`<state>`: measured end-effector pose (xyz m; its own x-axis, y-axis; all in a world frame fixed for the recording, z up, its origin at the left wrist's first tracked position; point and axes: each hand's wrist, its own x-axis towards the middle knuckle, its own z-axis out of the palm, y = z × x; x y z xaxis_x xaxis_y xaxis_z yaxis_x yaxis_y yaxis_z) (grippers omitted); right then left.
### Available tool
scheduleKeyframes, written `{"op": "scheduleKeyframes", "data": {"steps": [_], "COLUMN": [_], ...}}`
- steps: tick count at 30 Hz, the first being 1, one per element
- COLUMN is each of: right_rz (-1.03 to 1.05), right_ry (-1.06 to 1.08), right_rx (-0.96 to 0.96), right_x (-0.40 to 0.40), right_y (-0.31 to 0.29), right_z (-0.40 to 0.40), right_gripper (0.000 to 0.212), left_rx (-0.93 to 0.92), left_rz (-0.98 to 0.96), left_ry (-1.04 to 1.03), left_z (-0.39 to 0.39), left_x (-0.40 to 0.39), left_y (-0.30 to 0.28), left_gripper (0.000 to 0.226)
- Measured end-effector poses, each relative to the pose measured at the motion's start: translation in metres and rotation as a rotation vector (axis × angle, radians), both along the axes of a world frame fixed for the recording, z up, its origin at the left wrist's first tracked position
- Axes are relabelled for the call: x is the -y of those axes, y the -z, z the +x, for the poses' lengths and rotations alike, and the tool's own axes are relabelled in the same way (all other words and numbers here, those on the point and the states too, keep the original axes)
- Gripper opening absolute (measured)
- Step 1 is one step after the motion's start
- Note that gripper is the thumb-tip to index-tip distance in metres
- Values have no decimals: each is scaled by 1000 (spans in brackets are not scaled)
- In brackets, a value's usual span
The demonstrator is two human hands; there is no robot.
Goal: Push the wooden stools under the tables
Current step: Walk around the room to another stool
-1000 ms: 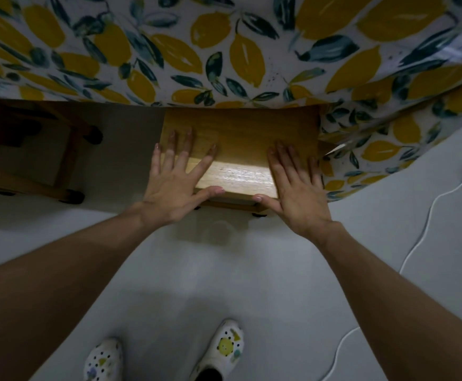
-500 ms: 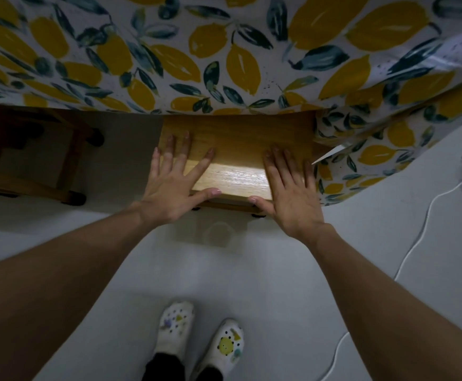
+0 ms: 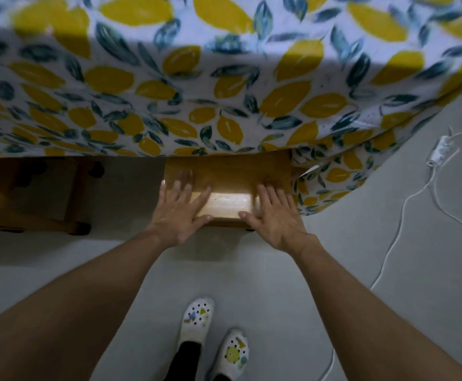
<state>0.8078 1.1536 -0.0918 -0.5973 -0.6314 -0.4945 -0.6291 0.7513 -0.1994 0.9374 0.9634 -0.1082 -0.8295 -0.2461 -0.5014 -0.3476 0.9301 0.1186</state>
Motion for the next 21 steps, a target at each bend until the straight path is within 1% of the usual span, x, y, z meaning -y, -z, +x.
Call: {"op": "scheduleKeyframes", "data": {"steps": [2, 4, 6, 8, 10, 12, 14, 16, 18, 19, 21], "right_rz": [-23, -94, -154, -189, -220, -245, -291, -349, -406, -432, -478], "right_ry": [111, 205, 242, 248, 272, 294, 321, 340, 363, 372, 374], "right_rx": [51, 61, 29, -13, -37, -61, -74, -87, -91, -91, -101], "right_x": [-2, -6, -13, -20, -24, -25, -27, -29, -30, -31, -34], "right_y": [-33, -75, -122, -170, -219, -267, -312, -350, -383, -397, -418], "right_z": [7, 9, 6, 2, -2, -8, -15, -22, -31, -37, -52], "right_gripper": [85, 87, 85, 84, 88, 91, 84, 80, 79, 79, 79], "left_rx": [-37, -100, -183, -276, -352, -413, -399, -402, -433, -450, -502], "left_rz": [76, 118, 120, 145, 166, 172, 191, 212, 237, 260, 306], "left_ry": [28, 38, 50, 71, 83, 54, 4, -13, -28, -59, -142], "left_z": [4, 5, 1, -4, -10, -19, -29, -39, -51, -58, -77], "left_x": [-6, -12, -16, -16, -16, -14, -13, -14, -17, -19, -25], "left_y": [-30, -68, -112, -162, -213, -263, -310, -350, -381, -393, -411], "left_gripper": [65, 65, 74, 76, 78, 83, 80, 86, 102, 104, 100]}}
